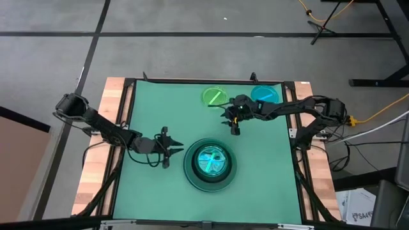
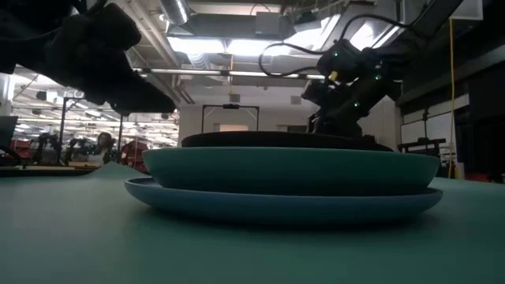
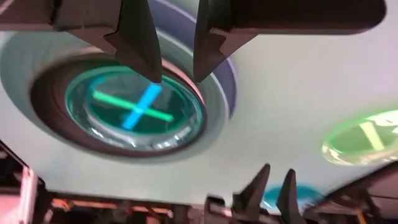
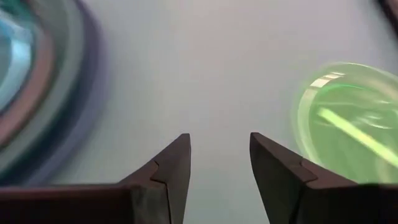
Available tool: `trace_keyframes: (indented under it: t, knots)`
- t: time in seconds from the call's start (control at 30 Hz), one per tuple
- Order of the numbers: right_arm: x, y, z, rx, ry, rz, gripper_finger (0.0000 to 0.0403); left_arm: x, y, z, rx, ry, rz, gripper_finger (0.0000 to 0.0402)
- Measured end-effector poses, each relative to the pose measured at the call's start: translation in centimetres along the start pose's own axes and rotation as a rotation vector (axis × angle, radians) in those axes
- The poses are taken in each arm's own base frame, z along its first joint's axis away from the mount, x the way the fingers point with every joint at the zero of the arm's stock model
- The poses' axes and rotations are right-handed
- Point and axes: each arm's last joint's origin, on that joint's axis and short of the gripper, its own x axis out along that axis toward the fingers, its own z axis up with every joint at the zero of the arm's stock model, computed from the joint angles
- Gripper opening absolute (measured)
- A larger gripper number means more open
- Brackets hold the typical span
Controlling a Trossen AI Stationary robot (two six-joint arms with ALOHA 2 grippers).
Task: Stack plastic plates
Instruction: Stack the green plate on the blue plate
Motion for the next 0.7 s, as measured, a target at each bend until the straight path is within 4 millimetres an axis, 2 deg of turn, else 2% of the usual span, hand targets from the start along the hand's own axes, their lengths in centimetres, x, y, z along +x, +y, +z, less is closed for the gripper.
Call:
trace_keyframes:
  t: [0.17,0.33,0.53,0.7]
  knots:
    - [0.0,-0.5,0.0,-0.012,0.049,-0.165,0.0158,0.0,0.1,0.6,-0.027,-0.065,0.051,0.0086]
    - [0.3,-0.7,-0.4,-0.113,0.100,-0.222,0.0158,0.0,0.3,0.6,-0.031,-0.078,0.096,0.0086]
    - [2.1,-0.8,-1.1,-0.210,0.094,-0.230,0.0158,0.3,1.0,0.8,-0.042,-0.081,0.131,0.0086]
    - [3.8,-1.3,-1.1,-0.204,0.098,-0.284,0.0158,0.6,1.5,0.9,-0.049,-0.082,0.155,0.0086]
